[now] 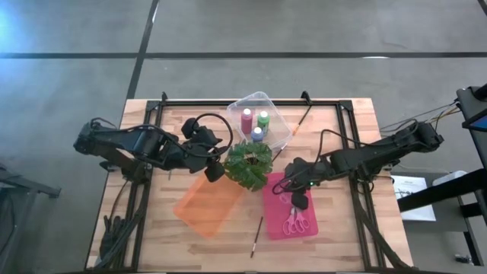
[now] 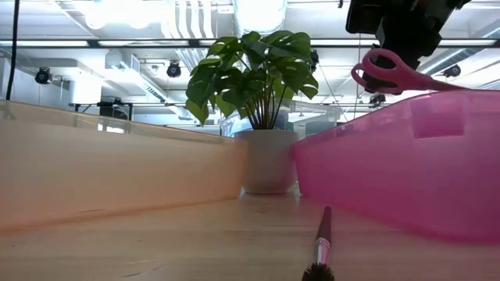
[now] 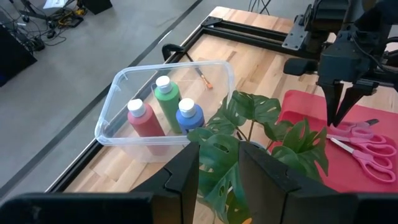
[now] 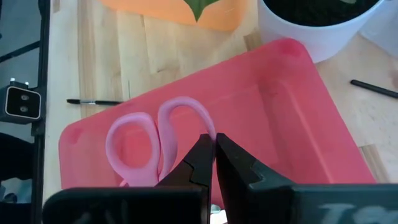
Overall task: Pick & Place Paint Supplies
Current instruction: Put the pink scissor into the pink bin, then put the black paint brush into the orange bin
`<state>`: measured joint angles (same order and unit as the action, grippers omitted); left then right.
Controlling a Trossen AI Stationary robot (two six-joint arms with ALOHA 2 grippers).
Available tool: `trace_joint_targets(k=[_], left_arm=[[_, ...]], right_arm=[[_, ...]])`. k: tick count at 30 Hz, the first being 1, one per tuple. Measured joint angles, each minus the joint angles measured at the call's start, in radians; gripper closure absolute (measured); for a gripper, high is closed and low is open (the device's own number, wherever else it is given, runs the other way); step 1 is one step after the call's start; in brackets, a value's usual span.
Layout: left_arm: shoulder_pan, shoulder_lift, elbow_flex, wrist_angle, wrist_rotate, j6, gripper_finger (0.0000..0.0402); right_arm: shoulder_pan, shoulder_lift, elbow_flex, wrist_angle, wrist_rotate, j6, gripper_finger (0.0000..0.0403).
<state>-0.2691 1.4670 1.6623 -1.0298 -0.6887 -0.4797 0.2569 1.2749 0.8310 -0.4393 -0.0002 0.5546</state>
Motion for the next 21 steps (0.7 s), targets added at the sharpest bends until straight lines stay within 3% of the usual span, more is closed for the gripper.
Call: trace_joint_targets(k=[12, 21], left_arm=[[0.000, 0.000, 0.000, 0.000, 0.000, 0.000, 0.0283], [0.000, 0.000, 0.000, 0.000, -0.008, 0.000, 0.0283]], right_arm=[[0.000, -0.012, 0.000, 0.000, -0.028, -0.002, 0.0386], [0.000, -0.012, -0.006, -0.028, -0.028, 0.019, 0.0277]])
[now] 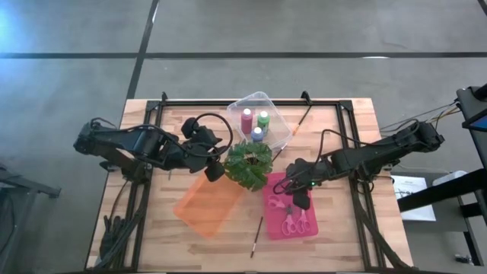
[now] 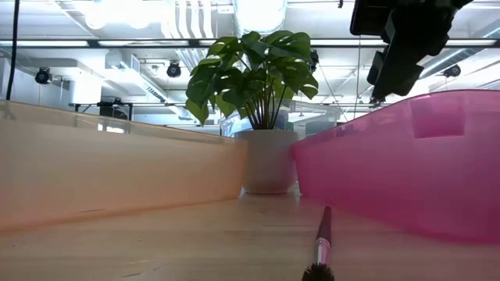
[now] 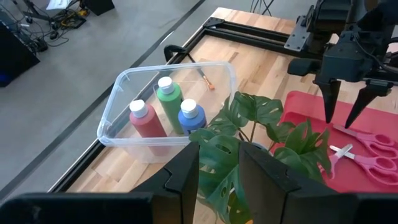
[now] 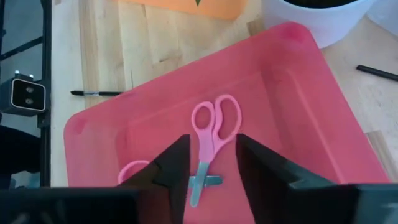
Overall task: Pick & Place Paint Supplies
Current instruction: Put the black paint brush into the orange bin
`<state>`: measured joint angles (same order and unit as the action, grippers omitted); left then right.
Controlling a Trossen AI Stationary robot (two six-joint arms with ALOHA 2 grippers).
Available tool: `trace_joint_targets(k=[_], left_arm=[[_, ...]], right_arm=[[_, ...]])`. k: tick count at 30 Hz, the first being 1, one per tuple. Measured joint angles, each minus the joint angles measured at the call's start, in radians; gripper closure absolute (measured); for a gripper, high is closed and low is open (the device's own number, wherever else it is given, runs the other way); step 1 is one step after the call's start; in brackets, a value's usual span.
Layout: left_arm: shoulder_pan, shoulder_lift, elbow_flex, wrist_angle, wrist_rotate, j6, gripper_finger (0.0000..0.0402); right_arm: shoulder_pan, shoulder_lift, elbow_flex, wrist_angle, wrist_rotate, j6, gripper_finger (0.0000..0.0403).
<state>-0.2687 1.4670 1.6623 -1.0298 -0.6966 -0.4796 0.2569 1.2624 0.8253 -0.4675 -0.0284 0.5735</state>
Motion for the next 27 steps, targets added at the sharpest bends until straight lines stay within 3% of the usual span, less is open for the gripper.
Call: trace_joint_targets(k=[4, 10, 18, 21, 27], left_arm=[[0.000, 0.000, 0.000, 0.000, 0.000, 0.000, 0.0283], [0.000, 0.000, 0.000, 0.000, -0.001, 0.000, 0.0283], [0.000, 0.000, 0.000, 0.000, -0.030, 0.000, 0.0283], [0.002, 0.000, 0.000, 0.000, -0.038, 0.000, 0.0283], [0.006, 0.001, 0.000, 0.010, -0.045, -0.008, 0.0283]], right_arm=[[0.000, -0.005, -0.001, -0.003, 0.002, 0.001, 0.0248], [-0.002, -0.052, -0.001, -0.059, 0.010, -0.002, 0.0241], [-0.037, -0.238, 0.000, -0.212, 0.196, -0.022, 0.0241], [-0.088, -0.308, 0.001, -0.264, 0.225, -0.163, 0.0241], [-0.217, -0.385, 0.032, -0.313, 0.362, -0.600, 0.0241]])
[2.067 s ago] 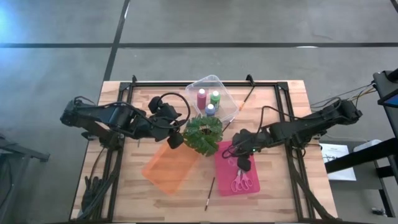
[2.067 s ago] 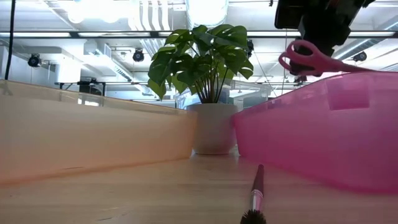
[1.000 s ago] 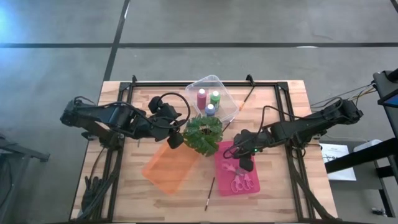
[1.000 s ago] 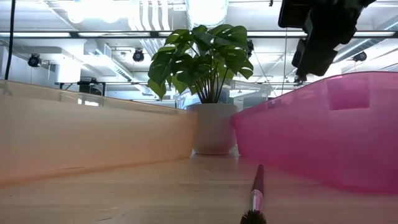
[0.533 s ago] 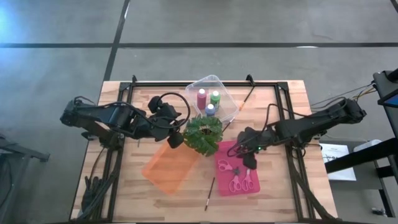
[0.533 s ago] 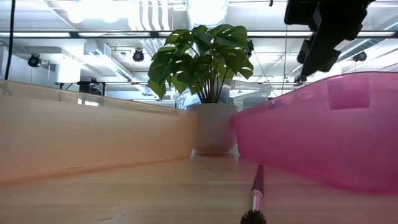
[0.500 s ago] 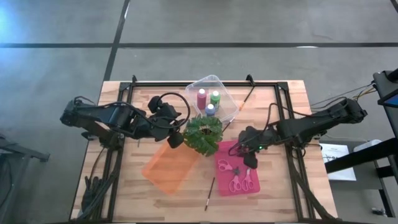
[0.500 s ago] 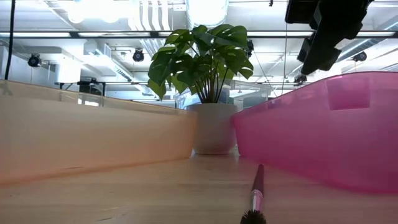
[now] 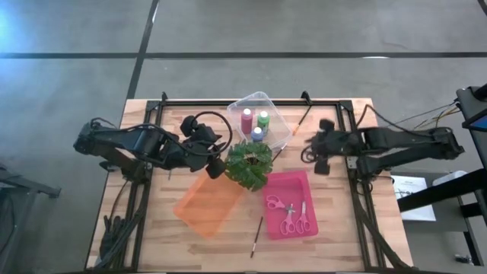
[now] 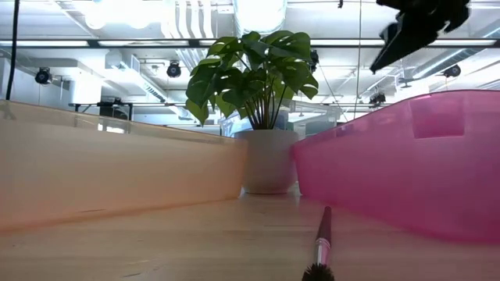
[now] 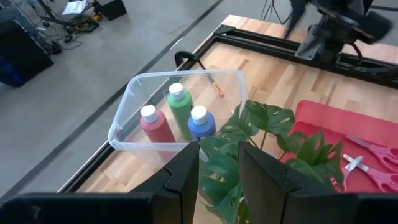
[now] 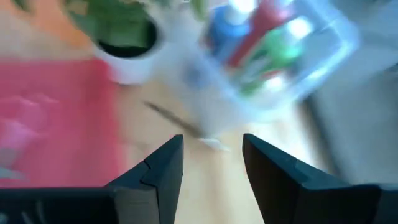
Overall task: Pick & Place Paint Supplies
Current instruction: Put the black paint brush into the orange bin
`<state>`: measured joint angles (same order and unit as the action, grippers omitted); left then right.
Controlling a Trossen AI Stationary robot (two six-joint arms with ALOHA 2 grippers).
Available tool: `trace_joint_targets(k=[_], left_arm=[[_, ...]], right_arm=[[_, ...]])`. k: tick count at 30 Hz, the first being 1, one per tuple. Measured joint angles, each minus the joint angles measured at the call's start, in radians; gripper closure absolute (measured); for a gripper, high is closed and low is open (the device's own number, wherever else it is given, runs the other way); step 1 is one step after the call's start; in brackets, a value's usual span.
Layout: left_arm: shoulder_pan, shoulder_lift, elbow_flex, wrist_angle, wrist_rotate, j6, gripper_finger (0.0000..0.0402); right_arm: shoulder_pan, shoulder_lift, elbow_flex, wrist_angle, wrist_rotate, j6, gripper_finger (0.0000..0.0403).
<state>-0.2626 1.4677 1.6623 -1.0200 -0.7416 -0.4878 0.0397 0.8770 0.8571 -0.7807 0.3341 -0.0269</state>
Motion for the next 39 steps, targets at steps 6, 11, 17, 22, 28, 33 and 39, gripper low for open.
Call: trace_joint_targets(k=[6, 11, 17, 22, 28, 33, 39], left_arm=[[0.000, 0.000, 0.000, 0.009, 0.000, -0.027, 0.0283], [0.000, 0.000, 0.000, 0.018, -0.007, -0.041, 0.0283], [0.000, 0.000, 0.000, 0.051, -0.007, -0.041, 0.0283], [0.000, 0.000, 0.000, 0.060, -0.007, -0.049, 0.0283], [0.001, 0.000, 0.001, 0.071, -0.007, -0.064, 0.0283], [0.001, 0.000, 0.002, 0.090, -0.007, -0.068, 0.0283], [0.000, 0.000, 0.002, 0.115, -0.007, -0.070, 0.0283]], right_arm=[[-0.231, 0.033, 0.063, -0.058, 0.003, -0.362, 0.0241], [-0.495, 0.083, 0.048, -0.049, -0.201, -0.479, 0.0241], [-0.779, 0.199, 0.091, 0.010, -0.346, -0.182, 0.0241], [-0.917, 0.342, 0.207, -0.042, -0.360, 0.319, 0.0241], [-0.939, 0.514, 0.309, -0.142, -0.445, 0.752, 0.0241], [-0.930, 0.600, 0.311, -0.071, -0.584, 1.053, 0.0241], [-0.928, 0.605, 0.181, 0.012, -0.597, 1.398, 0.0241]])
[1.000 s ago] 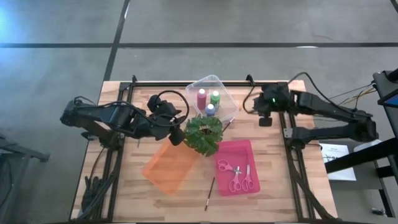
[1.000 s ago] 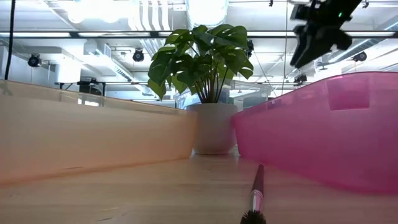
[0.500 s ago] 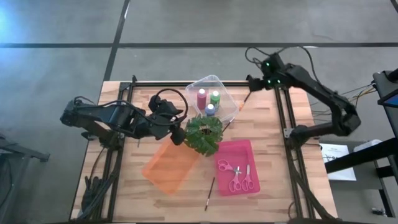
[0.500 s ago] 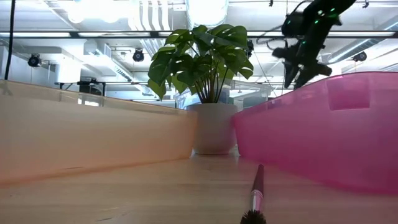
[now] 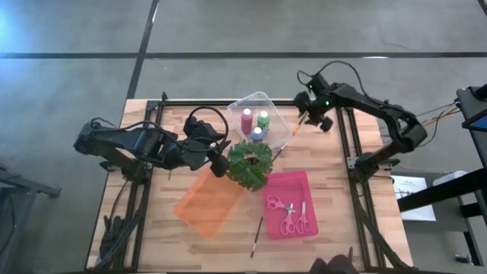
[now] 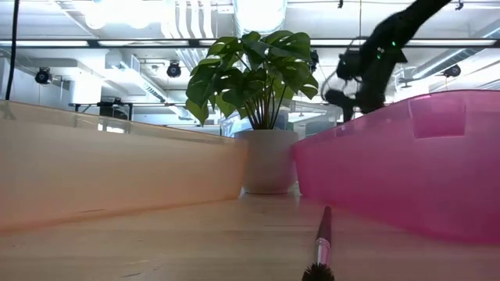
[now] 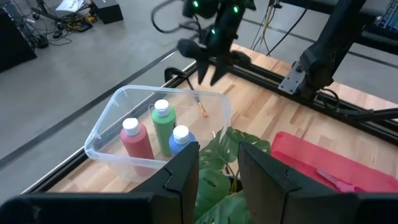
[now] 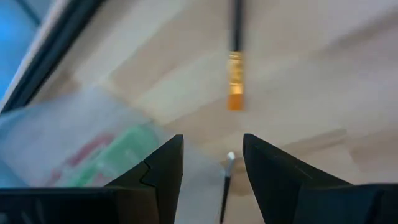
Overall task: Pick & Place Paint Supplies
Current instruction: Put the black paint brush into the orange bin
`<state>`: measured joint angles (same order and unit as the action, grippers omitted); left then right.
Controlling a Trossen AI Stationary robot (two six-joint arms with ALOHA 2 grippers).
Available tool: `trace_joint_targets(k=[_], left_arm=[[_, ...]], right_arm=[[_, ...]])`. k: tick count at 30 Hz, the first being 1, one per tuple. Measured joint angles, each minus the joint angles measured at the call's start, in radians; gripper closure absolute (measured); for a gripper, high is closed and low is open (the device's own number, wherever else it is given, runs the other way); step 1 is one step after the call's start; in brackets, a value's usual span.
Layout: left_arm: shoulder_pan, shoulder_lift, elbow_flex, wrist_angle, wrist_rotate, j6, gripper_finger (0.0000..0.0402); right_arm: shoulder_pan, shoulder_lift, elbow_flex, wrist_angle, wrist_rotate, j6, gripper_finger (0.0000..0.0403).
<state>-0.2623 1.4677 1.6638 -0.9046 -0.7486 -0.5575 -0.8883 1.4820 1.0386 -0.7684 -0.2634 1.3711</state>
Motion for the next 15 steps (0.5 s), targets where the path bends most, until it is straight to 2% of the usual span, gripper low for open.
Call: trace_joint_targets(k=[4, 8, 12, 15], left_arm=[[0.000, 0.000, 0.000, 0.003, 0.003, 0.000, 0.0283], [0.000, 0.000, 0.000, 0.003, 0.007, 0.000, 0.0283], [0.000, 0.000, 0.000, 0.004, 0.008, 0.004, 0.0283], [0.000, 0.000, 0.000, 0.004, 0.008, 0.007, 0.0283]], right_arm=[[0.000, -0.032, -0.143, 0.124, -0.025, 0.215, 0.0241], [0.037, -0.060, -0.270, 0.337, -0.045, 0.436, 0.0241], [0.096, -0.068, -0.322, 0.437, 0.049, 0.598, 0.0241], [0.105, -0.046, -0.332, 0.438, 0.079, 0.622, 0.0241]])
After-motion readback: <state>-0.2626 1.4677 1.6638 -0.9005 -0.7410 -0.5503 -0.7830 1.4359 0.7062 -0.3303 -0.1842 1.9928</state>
